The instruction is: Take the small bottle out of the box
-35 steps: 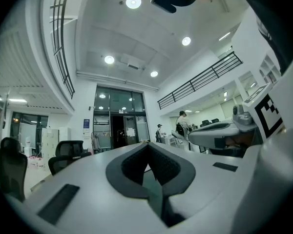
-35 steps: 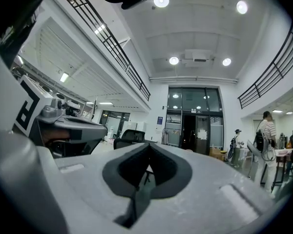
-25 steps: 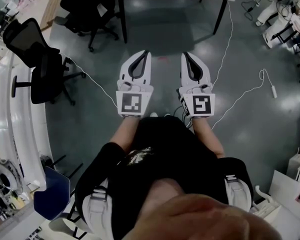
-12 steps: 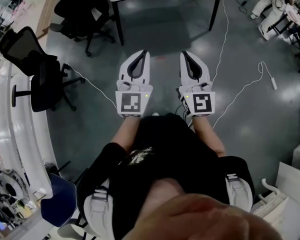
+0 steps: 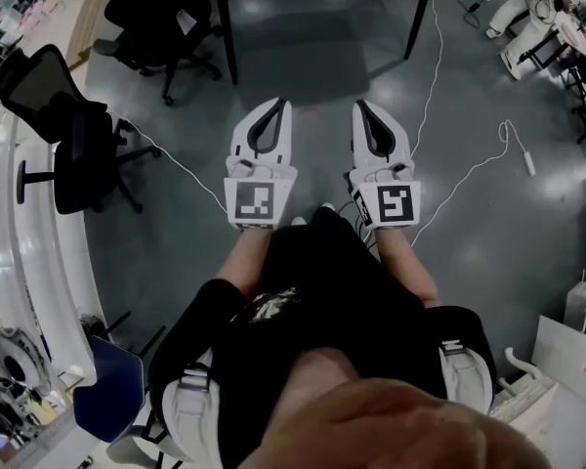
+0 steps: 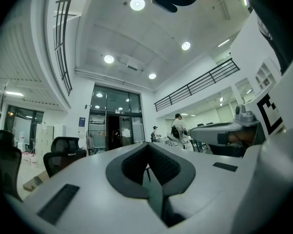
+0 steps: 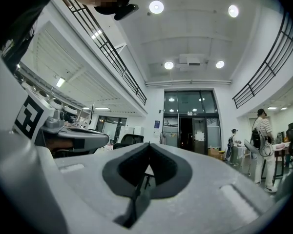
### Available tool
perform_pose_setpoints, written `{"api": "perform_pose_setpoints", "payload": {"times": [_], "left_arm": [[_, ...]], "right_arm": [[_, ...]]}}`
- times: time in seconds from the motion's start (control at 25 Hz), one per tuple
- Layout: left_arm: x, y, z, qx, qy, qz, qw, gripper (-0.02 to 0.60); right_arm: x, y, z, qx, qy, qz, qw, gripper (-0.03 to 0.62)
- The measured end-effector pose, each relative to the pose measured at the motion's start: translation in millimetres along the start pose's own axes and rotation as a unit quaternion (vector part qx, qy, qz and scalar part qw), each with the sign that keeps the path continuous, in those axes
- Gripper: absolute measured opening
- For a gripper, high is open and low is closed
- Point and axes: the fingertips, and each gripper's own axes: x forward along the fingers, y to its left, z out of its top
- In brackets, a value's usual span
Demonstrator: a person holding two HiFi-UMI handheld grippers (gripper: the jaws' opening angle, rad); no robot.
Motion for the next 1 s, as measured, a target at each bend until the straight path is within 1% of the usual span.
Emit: {"api": "perform_pose_setpoints", "payload": {"times": [0.08,0.24,0.36,0.52,0.68,0.8,0.96,1.0], "left_arm": [[-2,0,-2,0.009,0.000,-0.005,0.9999,0.012],[-4,0,-4,0.023,0.006,-0.001,0.9997,0.012],[-5,1,-6,0.024,0.010,0.003,0.9997,0.012],[0,12,-9,0.024,0.012,0.010,0.9996,0.012],[15,15,-9,0.009,0.015,0.012,0.9998,0.012],[29,18,-13,0.024,0.014,0.005,0.9996,0.012],[54,25,-16,0.009,0.017,0.011,0.9998,0.012],[62,26,-16,0.014,0.017,0.010,0.9997,0.012]], "right_arm": [[-1,1,0,-0.004,0.001,-0.001,1.000,-0.005],[1,0,-4,0.003,-0.001,0.001,1.000,-0.006],[6,-2,-4,0.007,-0.006,0.005,1.000,-0.006],[20,0,-2,0.000,-0.011,0.011,1.000,-0.006],[33,-12,-10,0.001,-0.002,0.012,1.000,-0.006],[44,-23,-18,0.003,0.005,0.008,1.000,-0.005],[63,-39,-23,-0.002,0.004,0.010,1.000,-0.006],[69,-44,-24,-0.002,0.005,0.011,1.000,-0.006]]}}
